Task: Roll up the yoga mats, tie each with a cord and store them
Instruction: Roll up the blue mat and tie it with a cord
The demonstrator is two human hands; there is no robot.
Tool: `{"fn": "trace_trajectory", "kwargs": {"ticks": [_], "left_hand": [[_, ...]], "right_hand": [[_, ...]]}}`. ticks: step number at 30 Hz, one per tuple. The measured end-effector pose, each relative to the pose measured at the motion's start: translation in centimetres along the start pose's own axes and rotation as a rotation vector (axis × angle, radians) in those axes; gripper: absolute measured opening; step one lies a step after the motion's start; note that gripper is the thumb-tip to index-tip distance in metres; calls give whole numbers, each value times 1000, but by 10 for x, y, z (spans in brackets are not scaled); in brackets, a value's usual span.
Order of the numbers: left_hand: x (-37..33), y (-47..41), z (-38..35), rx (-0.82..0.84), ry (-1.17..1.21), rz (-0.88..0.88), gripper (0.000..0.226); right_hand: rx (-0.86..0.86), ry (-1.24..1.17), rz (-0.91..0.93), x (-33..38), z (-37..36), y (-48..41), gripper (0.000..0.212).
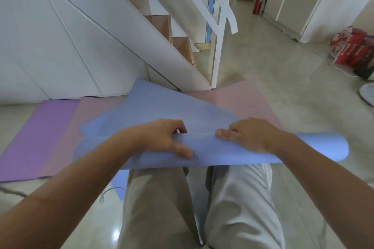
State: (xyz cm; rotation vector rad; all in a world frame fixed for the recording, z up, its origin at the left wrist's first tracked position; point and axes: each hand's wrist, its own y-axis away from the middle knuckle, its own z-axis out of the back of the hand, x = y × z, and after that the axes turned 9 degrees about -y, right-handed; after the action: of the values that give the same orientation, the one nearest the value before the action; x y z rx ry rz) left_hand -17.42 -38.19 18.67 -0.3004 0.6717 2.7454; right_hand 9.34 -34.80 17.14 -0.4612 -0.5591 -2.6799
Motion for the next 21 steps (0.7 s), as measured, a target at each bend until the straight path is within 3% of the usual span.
{"fn": "trace_trajectory", "kwargs": {"ticks": [2,4,6,7,8,10,13,16,21], "left_hand": [[-5,16,-19,-170,-344,-34,97],[-6,24,-38,-296,-562,-65,96],[-4,21,-41,-348,-537,-38,80],[-1,17,-36,-324,-479,-29,76],[2,12,-28,-263,-398,-18,75],[9,2,-8,-77,-202,12,75],[11,-14,6,73,-7,37,70],[7,-18,5,-9,-46,45,67],[-6,-5,-7,-258,-603,64,99]], "right_hand": [[82,-106,-73,0,0,-5,71],[112,-120,-126,2,-2,-7,72],[10,39,-79,6,-9,-6,69],[-147,164,11,6,-15,-6,64],[-332,253,116,6,-22,-4,62],[-491,273,222,12,-38,3,73],[-422,288,196,16,-49,4,96],[-442,298,158,14,-36,-7,96],[-171,102,105,7,-3,-31,69]]}}
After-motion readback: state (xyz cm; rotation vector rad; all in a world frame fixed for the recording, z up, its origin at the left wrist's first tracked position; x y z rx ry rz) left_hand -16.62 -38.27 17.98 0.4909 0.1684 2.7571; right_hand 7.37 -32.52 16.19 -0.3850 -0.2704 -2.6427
